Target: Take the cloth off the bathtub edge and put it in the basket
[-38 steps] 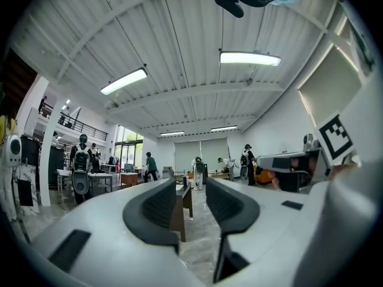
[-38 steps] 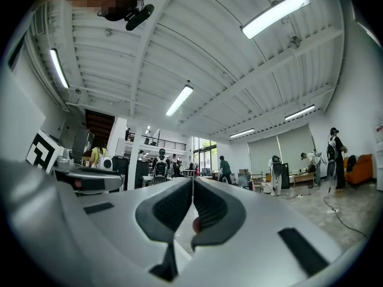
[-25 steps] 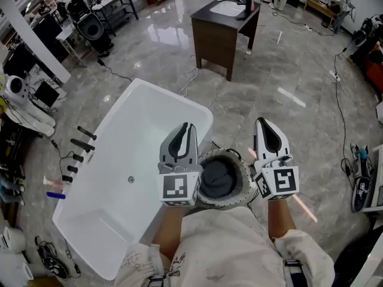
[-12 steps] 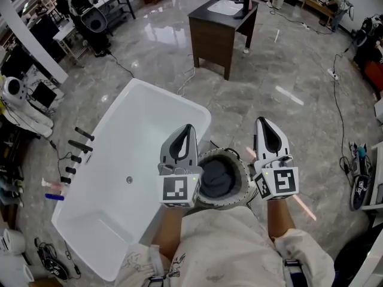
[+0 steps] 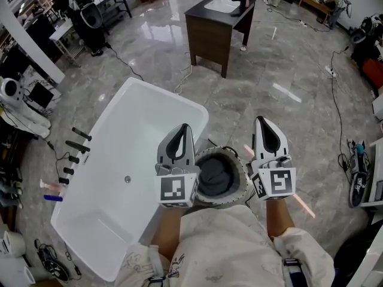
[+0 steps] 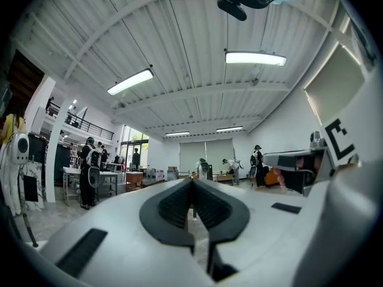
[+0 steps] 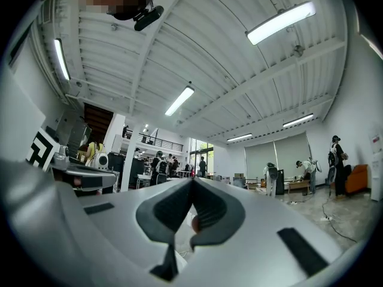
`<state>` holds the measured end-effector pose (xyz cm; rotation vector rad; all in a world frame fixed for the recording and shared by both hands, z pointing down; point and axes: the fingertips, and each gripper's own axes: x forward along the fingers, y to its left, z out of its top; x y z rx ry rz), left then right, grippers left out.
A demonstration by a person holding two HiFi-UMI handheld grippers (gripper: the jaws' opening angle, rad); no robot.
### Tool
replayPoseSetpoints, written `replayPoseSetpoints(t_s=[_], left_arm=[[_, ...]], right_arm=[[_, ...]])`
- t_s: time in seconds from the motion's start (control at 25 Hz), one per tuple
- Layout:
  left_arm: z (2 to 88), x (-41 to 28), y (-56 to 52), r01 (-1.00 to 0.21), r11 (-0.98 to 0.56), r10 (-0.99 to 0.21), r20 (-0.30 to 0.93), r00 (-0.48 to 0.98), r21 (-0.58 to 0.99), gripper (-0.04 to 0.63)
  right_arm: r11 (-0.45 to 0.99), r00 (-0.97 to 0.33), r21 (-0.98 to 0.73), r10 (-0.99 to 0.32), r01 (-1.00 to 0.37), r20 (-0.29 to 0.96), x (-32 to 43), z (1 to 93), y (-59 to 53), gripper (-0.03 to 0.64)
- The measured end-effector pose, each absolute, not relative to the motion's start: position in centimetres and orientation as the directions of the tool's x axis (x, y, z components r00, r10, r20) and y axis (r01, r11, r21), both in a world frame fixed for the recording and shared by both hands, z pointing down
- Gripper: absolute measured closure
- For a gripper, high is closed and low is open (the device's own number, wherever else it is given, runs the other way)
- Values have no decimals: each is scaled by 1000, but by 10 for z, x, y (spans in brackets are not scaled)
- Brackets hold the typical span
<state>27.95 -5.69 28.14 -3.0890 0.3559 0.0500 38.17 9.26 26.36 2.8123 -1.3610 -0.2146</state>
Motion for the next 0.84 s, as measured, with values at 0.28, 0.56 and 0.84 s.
replayPoseSetpoints(t_s=[0.28,0.56,0.84], left_arm=[[281,279,-58,-228,-973,-227,-32,973,-26,591],[276,275,-55,-219,-975,-218,-38,975,-27,591],[274,274,-54,-224,-974,-223,-40,974,-25,591]], right_arm=[[-619,609,78,-784,-781,-122,381,261,89,629],[-615,603,94,-787,-783,-130,374,254,90,629],[-620,607,91,-783,-779,-132,375,254,92,629]])
